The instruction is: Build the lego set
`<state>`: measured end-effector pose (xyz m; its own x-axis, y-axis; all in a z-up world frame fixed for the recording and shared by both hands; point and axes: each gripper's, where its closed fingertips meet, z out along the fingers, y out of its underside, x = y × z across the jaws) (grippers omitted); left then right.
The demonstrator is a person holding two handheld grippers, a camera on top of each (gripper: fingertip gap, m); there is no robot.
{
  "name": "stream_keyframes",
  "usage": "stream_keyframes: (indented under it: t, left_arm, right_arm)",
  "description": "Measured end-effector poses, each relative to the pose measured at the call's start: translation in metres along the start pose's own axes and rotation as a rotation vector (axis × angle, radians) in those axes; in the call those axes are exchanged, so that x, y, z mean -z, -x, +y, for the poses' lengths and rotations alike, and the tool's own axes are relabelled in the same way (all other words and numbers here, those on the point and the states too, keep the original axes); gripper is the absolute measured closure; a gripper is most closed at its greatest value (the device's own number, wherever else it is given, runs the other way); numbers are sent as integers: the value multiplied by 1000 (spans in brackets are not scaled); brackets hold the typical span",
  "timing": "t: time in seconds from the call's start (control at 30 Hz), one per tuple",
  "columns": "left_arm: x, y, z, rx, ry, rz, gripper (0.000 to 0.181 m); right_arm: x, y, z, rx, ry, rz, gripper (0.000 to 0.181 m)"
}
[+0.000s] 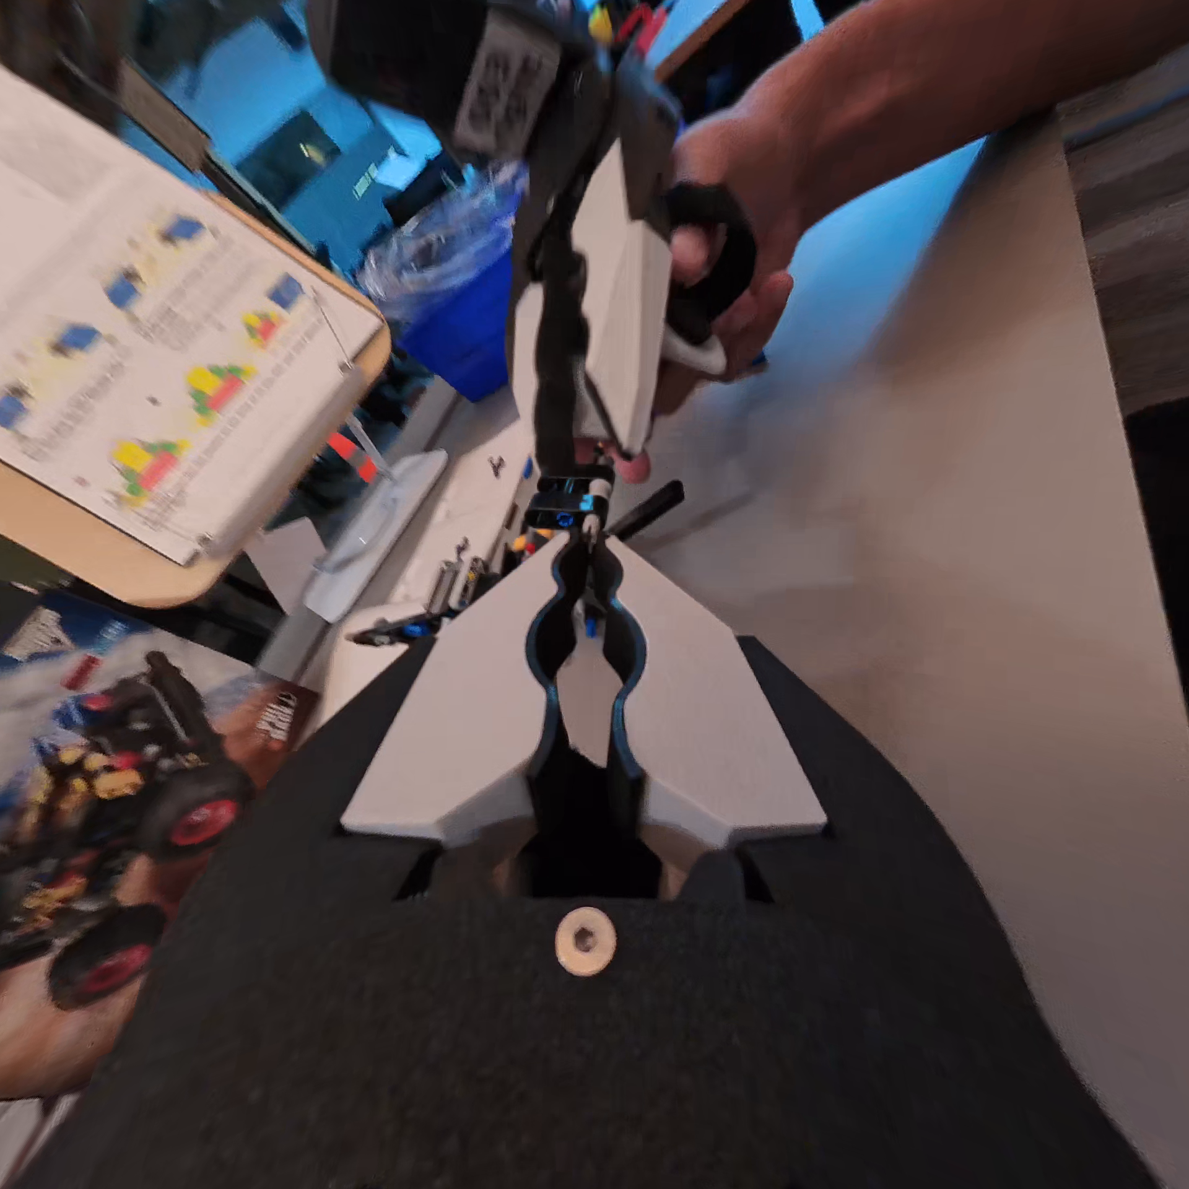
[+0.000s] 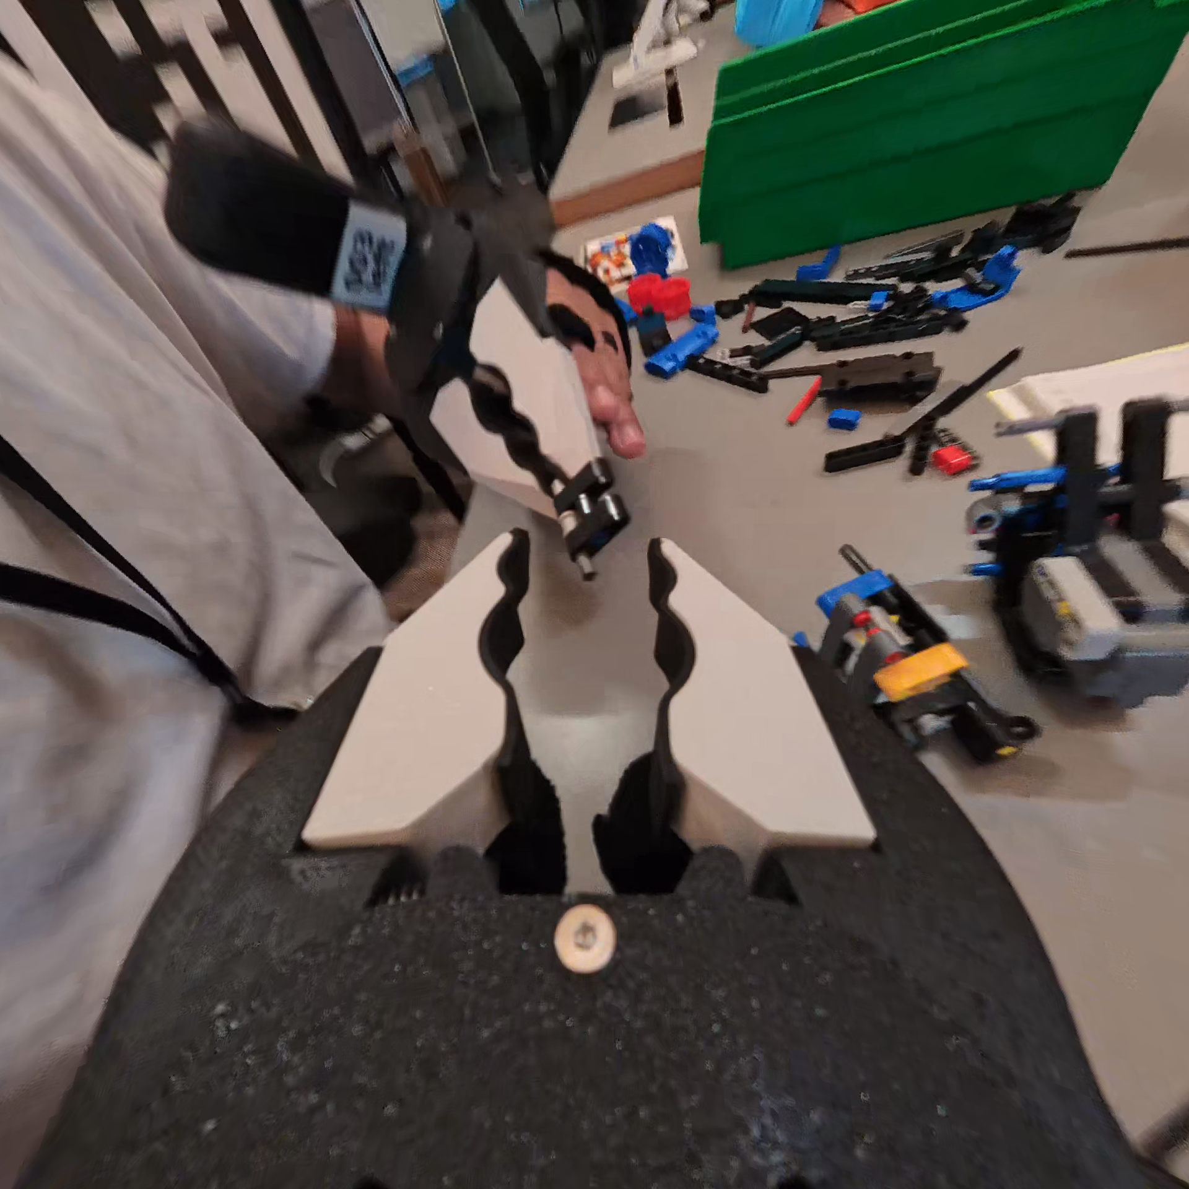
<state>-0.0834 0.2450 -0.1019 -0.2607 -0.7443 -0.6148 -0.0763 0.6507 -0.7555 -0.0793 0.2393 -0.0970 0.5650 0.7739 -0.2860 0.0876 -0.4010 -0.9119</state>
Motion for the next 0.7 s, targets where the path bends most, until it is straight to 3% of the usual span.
stream_keyframes:
  t: [0.07,0.17,0.27,0.37,0.5,0.7]
  left_arm:
    - [2,2,-8,-27,-34,-33,181]
    - [1,3,-9,-26,-43,-44,181]
    - [2,2,-9,40,-59,-29,181]
    - [0,-7,-5,233,-57,114,178]
    - [6,-10,-18,582,-171,332,161]
    - [4,-7,-22,731,-221,416,173]
  right_arm:
    - [-3,3,-3,-103,-34,-68,149]
    - [-3,16,-13,-144,-92,-172,172]
    - [-3,17,-15,-110,-96,-153,175]
    - [-3,15,-11,-111,-92,-142,175]
    - [-1,12,-7,-133,-91,-144,175]
    - [-3,15,-6,-104,-83,-145,175]
